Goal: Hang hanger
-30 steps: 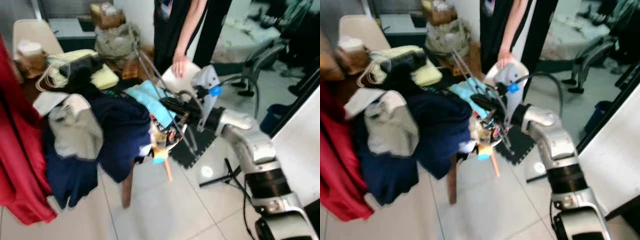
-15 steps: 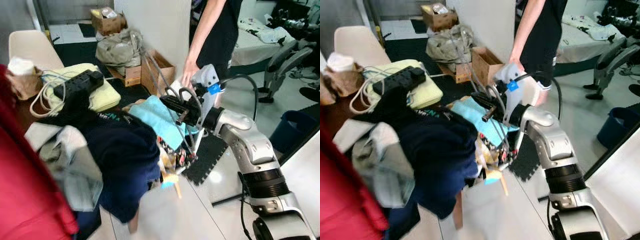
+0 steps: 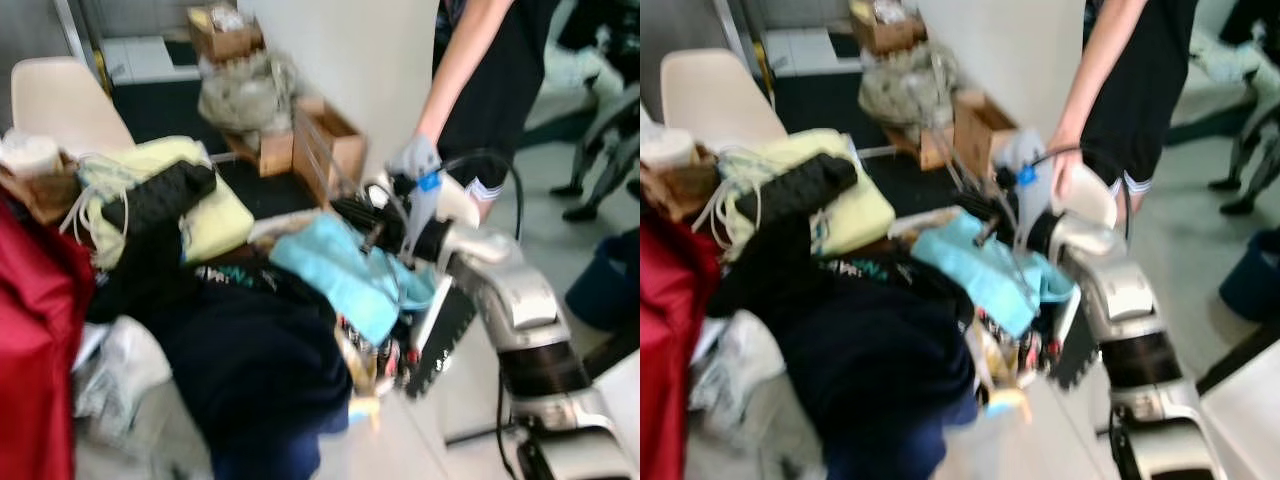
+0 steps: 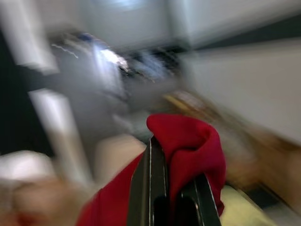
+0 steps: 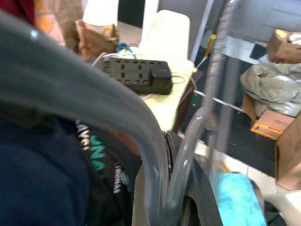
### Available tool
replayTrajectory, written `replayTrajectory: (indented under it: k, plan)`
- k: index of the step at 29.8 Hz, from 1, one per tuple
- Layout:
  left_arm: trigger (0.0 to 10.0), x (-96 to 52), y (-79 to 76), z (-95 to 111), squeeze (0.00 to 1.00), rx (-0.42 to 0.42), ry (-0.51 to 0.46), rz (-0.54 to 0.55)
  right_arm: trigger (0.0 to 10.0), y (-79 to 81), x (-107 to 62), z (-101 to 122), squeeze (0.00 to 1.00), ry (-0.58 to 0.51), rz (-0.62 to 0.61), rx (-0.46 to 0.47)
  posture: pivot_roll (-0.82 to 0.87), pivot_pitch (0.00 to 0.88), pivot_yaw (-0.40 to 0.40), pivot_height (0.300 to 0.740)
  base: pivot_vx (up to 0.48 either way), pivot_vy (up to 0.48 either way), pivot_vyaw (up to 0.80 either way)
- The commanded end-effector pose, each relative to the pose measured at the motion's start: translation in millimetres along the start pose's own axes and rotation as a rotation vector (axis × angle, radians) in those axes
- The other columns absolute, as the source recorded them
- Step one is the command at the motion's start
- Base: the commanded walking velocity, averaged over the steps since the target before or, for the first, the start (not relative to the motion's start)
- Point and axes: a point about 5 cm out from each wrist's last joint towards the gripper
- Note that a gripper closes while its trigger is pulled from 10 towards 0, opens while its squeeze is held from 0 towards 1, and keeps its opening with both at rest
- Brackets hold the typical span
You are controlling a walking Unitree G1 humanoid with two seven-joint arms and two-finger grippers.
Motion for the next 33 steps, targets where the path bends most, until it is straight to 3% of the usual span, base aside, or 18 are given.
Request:
replayTrajectory:
  k: [1, 2, 3, 4, 6, 7, 8, 9, 11, 13, 14, 15, 19, 22, 23, 25, 32, 33]
  plan:
    - [10.0, -8.6, -23.9, -5, 0.00, -0.044, -0.005, -0.176, 10.0, -2.9, -5.4, -5, 0.00, 0.029, -0.006, -0.002, 0.04, 0.077, -0.059, 0.740, 0.000, 0.000, 0.00]
    - [10.0, -8.6, -23.9, -5, 0.00, -0.044, -0.005, -0.176, 10.0, -2.9, -5.4, -5, 0.00, 0.029, -0.006, -0.002, 0.04, 0.077, -0.059, 0.740, 0.000, 0.000, 0.00]
    - [10.0, -44.2, -61.7, -40, 0.00, -0.146, 0.067, -0.433, 10.0, -2.5, -6.6, -7, 0.00, 0.030, 0.004, 0.011, 0.03, 0.080, -0.065, 0.740, 0.000, 0.000, 0.00]
    - [10.0, -90.8, -91.5, -58, 0.00, -0.246, 0.141, -0.678, 10.0, -2.1, -7.2, -8, 0.00, 0.029, 0.016, 0.023, 0.05, 0.081, -0.071, 0.740, 0.000, 0.000, 0.00]
    - [10.0, -90.8, -91.5, -58, 0.00, -0.246, 0.141, -0.678, 10.0, -2.1, -7.2, -8, 0.00, 0.029, 0.016, 0.023, 0.05, 0.081, -0.071, 0.740, 0.000, 0.000, 0.00]
    - [10.0, -124.8, -109.7, -63, 0.00, -0.330, 0.196, -0.833, 10.0, -1.8, -7.6, -9, 0.00, 0.028, 0.024, 0.030, 0.05, 0.081, -0.071, 0.740, 0.000, 0.000, 0.00]
    - [10.0, -124.8, -109.7, -63, 0.00, -0.330, 0.196, -0.833, 10.0, -1.8, -7.6, -9, 0.00, 0.028, 0.024, 0.030, 0.05, 0.081, -0.071, 0.740, 0.000, 0.000, 0.00]
    - [10.0, -146.8, -121.8, -62, 0.00, -0.395, 0.224, -0.925, 10.0, -1.4, -7.3, -10, 0.00, 0.028, 0.030, 0.033, 0.06, 0.080, -0.071, 0.740, 0.000, 0.000, 0.00]
    - [10.0, -146.8, -121.8, -62, 0.00, -0.395, 0.224, -0.925, 10.0, -1.4, -7.3, -10, 0.00, 0.028, 0.030, 0.033, 0.06, 0.080, -0.071, 0.740, 0.000, 0.000, 0.00]
    - [10.0, -175.1, -149.7, -49, 0.00, -0.533, 0.226, -1.084, 10.0, 1.3, -4.2, -11, 0.00, 0.030, 0.041, 0.034, 0.07, 0.081, -0.068, 0.740, 0.000, 0.000, 0.00]
    - [10.0, -175.1, -149.7, -49, 0.00, -0.533, 0.226, -1.084, 10.0, 1.3, -4.2, -11, 0.00, 0.030, 0.041, 0.034, 0.07, 0.081, -0.068, 0.740, 0.000, 0.000, 0.00]
    - [10.0, -187.0, -157.0, -43, 0.00, -0.595, 0.237, -1.139, 10.0, 2.4, -3.1, -12, 0.00, 0.031, 0.045, 0.034, 0.07, 0.080, -0.068, 0.740, 0.000, 0.000, 0.00]
    - [10.0, -203.7, -161.7, -42, 0.00, -0.654, 0.295, -1.195, 10.0, 3.4, -3.3, -12, 0.00, 0.033, 0.048, 0.028, 0.06, 0.078, -0.060, 0.740, 0.000, 0.000, 0.00]
    - [10.0, -213.4, -156.4, -53, 0.00, -0.661, 0.388, -1.142, 10.0, 2.0, -5.5, -9, 0.00, 0.027, 0.047, 0.025, 0.06, 0.077, -0.057, 0.740, 0.000, 0.000, 0.00]
    - [10.0, -214.4, -150.5, -61, 1.00, -0.635, 0.435, -1.073, 10.0, 2.0, -6.2, -7, 0.00, 0.021, 0.052, 0.024, 0.06, 0.078, -0.056, 0.740, 0.000, 0.000, 0.00]
    - [10.0, -215.1, -146.0, -65, 1.00, -0.619, 0.463, -1.026, 10.0, 2.2, -6.4, -5, 0.00, 0.018, 0.056, 0.023, 0.06, 0.077, -0.056, 0.740, 0.000, 0.000, 0.00]
    - [10.0, -218.8, -99.2, -78, 1.00, -0.426, 0.632, -0.832, 10.0, 16.8, -6.0, 3, 0.00, 0.000, 0.191, -0.014, 0.06, 0.068, -0.066, 0.740, 0.000, 0.000, 0.00]
    - [10.0, -218.8, -99.2, -78, 1.00, -0.426, 0.632, -0.832, 10.0, 16.8, -6.0, 3, 0.00, 0.000, 0.191, -0.014, 0.06, 0.068, -0.066, 0.740, 0.000, 0.000, 0.00]
Point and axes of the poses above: a point about 5 cm out from each wrist's last joint towards the gripper, its own x axis pointing out of the wrist towards the gripper, its own z axis along the axis of the wrist's last joint, y = z × x, and after that the axes turned 5 degrees about -x, right-handed
